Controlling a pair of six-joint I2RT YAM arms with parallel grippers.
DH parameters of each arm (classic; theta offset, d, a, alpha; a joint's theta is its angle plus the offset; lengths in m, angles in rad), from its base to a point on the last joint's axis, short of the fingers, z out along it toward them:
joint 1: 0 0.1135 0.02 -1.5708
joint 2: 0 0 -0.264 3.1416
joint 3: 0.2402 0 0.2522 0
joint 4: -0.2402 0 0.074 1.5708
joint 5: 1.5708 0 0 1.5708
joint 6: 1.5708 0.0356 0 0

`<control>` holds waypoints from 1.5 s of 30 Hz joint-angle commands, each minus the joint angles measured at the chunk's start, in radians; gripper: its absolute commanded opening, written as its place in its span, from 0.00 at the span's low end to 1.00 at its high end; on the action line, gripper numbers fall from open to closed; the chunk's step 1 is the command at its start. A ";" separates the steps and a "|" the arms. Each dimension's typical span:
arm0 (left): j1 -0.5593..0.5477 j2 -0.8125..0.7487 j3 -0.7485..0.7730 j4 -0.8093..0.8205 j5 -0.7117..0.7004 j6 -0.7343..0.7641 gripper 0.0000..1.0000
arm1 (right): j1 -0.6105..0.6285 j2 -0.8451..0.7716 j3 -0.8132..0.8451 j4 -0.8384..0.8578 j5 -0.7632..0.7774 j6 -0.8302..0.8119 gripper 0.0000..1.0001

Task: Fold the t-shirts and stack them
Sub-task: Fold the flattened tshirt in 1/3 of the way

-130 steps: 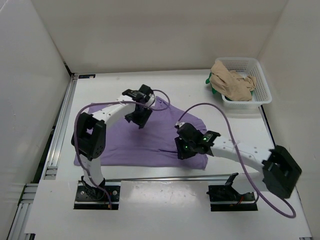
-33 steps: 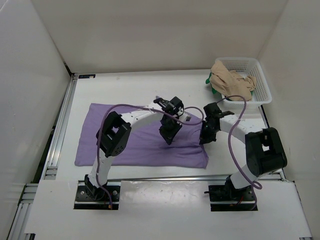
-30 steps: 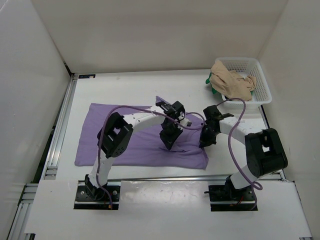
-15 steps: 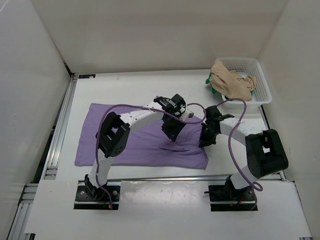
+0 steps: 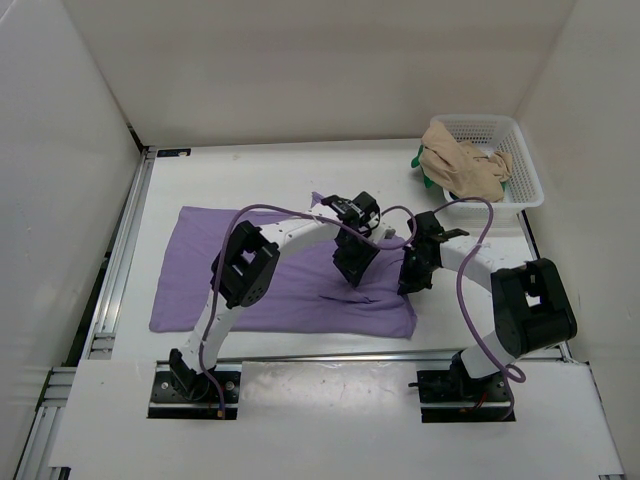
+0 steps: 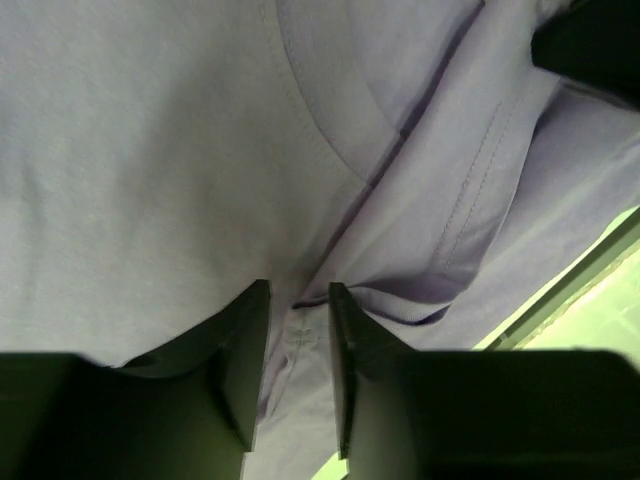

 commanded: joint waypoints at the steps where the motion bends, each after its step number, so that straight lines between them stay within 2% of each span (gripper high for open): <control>1: -0.004 -0.024 -0.005 -0.027 0.050 0.004 0.36 | 0.007 -0.007 -0.025 0.030 0.044 -0.005 0.00; 6: -0.004 -0.056 -0.039 -0.061 0.059 0.004 0.35 | 0.007 -0.007 -0.025 0.021 0.044 -0.005 0.00; 8: 0.006 -0.056 -0.039 -0.061 0.059 0.004 0.38 | 0.007 -0.007 -0.025 0.021 0.044 -0.005 0.00; 13: 0.006 -0.056 -0.050 -0.070 0.069 0.004 0.38 | 0.007 -0.007 -0.015 0.021 0.053 -0.005 0.00; 16: 0.006 -0.056 -0.050 -0.070 0.078 0.004 0.28 | 0.007 -0.007 -0.015 0.012 0.054 -0.005 0.00; 17: 0.006 -0.056 -0.039 -0.070 0.078 0.004 0.15 | 0.007 -0.007 -0.015 0.012 0.054 -0.005 0.00; 18: 0.006 -0.056 -0.039 -0.070 0.078 0.004 0.10 | 0.007 -0.007 -0.015 0.012 0.054 -0.005 0.00; 21: 0.006 -0.070 -0.039 -0.070 0.060 0.004 0.10 | 0.007 -0.007 -0.015 0.012 0.054 -0.005 0.00; 25: 0.016 -0.180 -0.060 -0.040 0.015 0.004 0.10 | 0.007 -0.007 0.008 -0.009 0.063 -0.005 0.00; 31: 0.039 -0.294 -0.183 0.025 -0.031 0.004 0.10 | 0.007 -0.017 0.110 -0.043 0.044 -0.005 0.00; 37: 0.070 -0.285 -0.252 0.071 -0.082 0.004 0.10 | 0.007 0.061 0.207 -0.074 0.044 -0.005 0.00; 45: 0.110 -0.219 -0.242 0.094 -0.163 0.004 0.10 | 0.007 0.202 0.331 -0.105 0.034 -0.005 0.00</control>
